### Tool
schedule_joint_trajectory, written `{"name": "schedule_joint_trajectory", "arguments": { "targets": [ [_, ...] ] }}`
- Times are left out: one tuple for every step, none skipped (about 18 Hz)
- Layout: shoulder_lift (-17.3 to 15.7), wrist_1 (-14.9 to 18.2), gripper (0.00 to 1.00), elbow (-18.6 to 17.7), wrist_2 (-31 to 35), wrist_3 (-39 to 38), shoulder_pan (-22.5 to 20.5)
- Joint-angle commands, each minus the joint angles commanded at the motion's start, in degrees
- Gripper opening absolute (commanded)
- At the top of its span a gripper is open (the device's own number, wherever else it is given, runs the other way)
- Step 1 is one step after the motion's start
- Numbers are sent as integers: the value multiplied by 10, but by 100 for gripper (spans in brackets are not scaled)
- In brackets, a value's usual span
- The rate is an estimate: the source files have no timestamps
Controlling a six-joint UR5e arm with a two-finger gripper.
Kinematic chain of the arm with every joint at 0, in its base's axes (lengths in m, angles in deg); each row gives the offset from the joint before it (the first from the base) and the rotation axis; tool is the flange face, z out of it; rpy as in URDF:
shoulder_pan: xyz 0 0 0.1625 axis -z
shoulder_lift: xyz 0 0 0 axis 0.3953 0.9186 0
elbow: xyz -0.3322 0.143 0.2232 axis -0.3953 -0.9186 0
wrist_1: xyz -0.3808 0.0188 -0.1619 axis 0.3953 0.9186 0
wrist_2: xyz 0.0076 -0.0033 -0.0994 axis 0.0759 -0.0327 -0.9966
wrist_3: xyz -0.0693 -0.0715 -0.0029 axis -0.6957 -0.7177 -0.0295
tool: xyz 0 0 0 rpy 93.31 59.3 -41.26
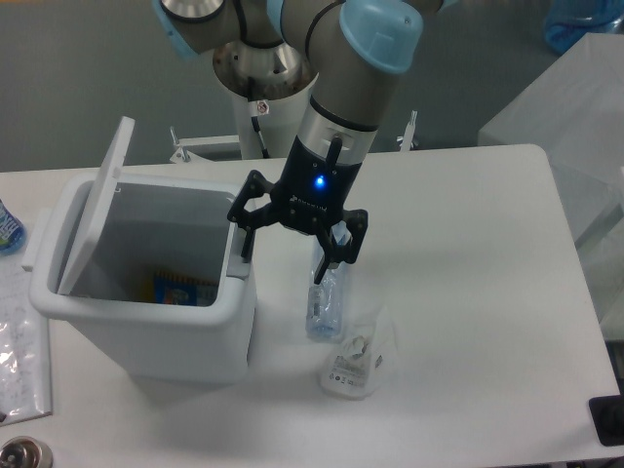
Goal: Open the trash can
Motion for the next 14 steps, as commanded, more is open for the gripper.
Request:
{"name": "schedule_joint_trajectory", "arguments": {
  "targets": [
    [0, 0, 100, 4, 0, 1, 0],
    [2, 0, 100, 8, 0, 1, 0],
    [4, -5, 100, 14, 0, 0, 0],
    [6, -9, 100, 18, 0, 1, 0],
    [11, -15, 100, 24, 0, 3, -1],
    [12, -23, 100, 25, 0, 4, -4],
    [14, -34, 100, 26, 0, 4, -7],
    [20, -44, 100, 27, 1, 4, -14],
    [25, -51, 100, 28, 1, 6, -25],
    [26, -59, 100, 28, 2, 9, -35],
    [32, -67, 100, 28, 5, 13, -50],
    [37, -70, 100, 29, 10, 28, -63],
    [46, -72, 100, 29, 16, 52, -74],
    [53, -72, 100, 28, 22, 78, -86]
  ]
}}
